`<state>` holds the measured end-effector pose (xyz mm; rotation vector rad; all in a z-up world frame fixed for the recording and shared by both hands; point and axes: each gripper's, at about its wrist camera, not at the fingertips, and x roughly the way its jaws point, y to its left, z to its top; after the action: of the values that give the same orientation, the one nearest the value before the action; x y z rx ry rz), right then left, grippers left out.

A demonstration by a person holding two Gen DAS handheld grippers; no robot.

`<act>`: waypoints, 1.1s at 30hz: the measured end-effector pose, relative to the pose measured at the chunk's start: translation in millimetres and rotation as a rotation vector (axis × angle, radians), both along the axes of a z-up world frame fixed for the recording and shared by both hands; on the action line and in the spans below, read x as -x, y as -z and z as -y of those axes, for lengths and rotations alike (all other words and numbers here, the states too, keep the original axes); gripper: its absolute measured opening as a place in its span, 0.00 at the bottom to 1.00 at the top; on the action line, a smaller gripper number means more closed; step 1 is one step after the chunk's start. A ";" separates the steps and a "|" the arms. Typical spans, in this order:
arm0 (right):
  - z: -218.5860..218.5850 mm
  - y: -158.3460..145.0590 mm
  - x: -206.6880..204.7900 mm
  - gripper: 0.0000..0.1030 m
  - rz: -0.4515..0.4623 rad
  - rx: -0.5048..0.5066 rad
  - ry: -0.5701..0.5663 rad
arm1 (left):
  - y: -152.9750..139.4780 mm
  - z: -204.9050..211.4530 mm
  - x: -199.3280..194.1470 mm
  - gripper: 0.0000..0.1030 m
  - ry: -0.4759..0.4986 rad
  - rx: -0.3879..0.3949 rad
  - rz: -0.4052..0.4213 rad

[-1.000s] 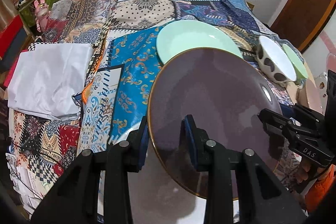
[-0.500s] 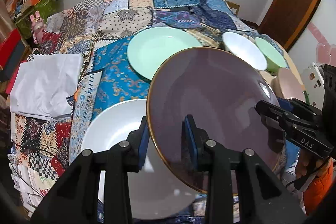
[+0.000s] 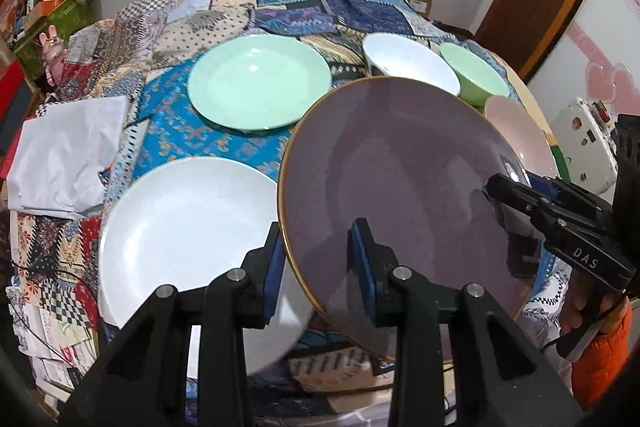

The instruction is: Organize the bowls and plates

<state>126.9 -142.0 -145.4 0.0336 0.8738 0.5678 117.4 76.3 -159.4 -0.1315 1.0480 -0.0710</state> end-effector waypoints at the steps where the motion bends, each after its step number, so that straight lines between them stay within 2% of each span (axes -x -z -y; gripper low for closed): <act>1: 3.4 1.3 1.0 0.34 -0.002 0.001 0.004 | 2.6 3.5 -0.2 0.32 0.003 0.000 -0.005; 11: 25.6 20.5 3.1 0.34 -0.038 0.015 0.048 | 31.4 28.6 -5.7 0.32 0.022 0.004 -0.059; 20: 28.5 36.9 3.4 0.34 -0.062 0.046 0.064 | 55.4 33.2 -20.0 0.32 0.021 0.007 -0.106; 33: 28.7 50.7 -1.5 0.34 -0.095 0.063 0.087 | 70.3 34.2 -31.1 0.32 0.020 -0.006 -0.127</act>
<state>128.4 -170.6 -196.1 0.0416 0.9771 0.4597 148.5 42.1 -229.7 -0.1215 1.1767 -0.0781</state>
